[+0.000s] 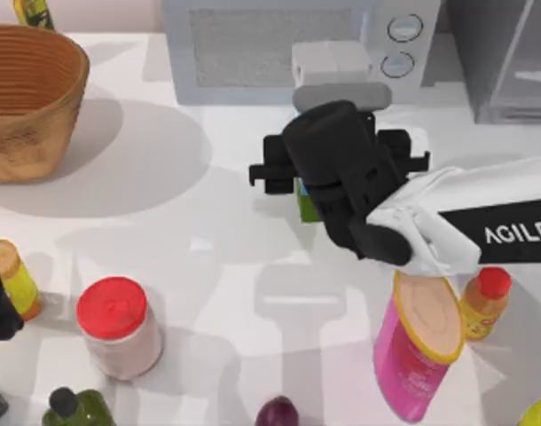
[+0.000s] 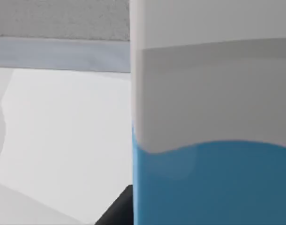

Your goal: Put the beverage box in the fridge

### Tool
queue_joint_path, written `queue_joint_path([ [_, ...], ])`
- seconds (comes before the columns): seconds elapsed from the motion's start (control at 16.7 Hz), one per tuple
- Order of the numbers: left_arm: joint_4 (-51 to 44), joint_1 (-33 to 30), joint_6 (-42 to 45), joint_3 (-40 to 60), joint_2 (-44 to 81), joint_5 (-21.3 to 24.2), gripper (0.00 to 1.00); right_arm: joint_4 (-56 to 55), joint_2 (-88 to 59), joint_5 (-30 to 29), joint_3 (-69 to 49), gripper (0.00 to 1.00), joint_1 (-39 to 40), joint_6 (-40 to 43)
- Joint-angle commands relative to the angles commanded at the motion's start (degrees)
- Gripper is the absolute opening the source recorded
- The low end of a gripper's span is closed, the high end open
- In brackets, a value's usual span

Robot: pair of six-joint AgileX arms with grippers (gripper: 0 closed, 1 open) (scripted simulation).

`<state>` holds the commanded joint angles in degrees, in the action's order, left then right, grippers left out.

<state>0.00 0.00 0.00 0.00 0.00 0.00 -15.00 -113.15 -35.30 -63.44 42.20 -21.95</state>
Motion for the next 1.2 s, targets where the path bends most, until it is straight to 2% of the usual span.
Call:
queue_joint_path([
  [0.18,0.00,0.00,0.00,0.00,0.00,0.00,1.00,8.68,4.18,-0.22,-2.09,0.00,-0.47,0.66],
  [0.42,0.00,0.00,0.00,0.00,0.00,0.00,1.00,16.34,10.89,-4.02,-7.86,0.00,0.56,0.34],
  [0.9,0.00,0.00,0.00,0.00,0.00,0.00,1.00,16.95,12.38,-4.41,-8.77,0.00,0.57,0.36],
  [1.2,0.00,0.00,0.00,0.00,0.00,0.00,1.00,16.16,24.55,0.37,-0.75,0.00,-4.43,3.87],
])
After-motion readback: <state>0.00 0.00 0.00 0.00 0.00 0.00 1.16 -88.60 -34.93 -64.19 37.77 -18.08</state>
